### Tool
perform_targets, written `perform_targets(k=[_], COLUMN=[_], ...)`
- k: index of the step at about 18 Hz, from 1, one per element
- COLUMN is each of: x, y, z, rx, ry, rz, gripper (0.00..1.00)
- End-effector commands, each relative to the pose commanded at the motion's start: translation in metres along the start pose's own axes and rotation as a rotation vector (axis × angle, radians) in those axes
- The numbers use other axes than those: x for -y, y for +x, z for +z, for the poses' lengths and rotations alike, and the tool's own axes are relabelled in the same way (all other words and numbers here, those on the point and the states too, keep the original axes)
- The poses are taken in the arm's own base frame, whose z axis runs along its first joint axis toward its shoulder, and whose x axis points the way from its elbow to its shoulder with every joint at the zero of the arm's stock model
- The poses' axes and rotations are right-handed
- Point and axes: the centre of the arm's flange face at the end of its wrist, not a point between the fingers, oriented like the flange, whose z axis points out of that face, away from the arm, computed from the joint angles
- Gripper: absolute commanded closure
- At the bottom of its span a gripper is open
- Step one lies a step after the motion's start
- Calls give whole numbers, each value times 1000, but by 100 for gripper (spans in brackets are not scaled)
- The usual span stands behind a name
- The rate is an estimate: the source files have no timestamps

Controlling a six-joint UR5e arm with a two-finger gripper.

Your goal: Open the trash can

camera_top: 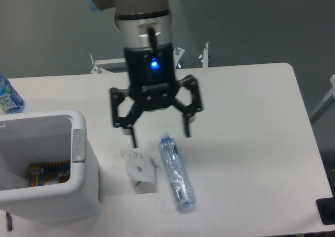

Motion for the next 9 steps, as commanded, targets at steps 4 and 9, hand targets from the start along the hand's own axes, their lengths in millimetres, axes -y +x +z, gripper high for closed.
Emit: perform_targets(k=[4, 9], x=[-29, -46], y=[-8, -16], z=[26, 40], rx=[101, 104], ry=[-153, -209], rz=[257, 367], gripper=[0, 0])
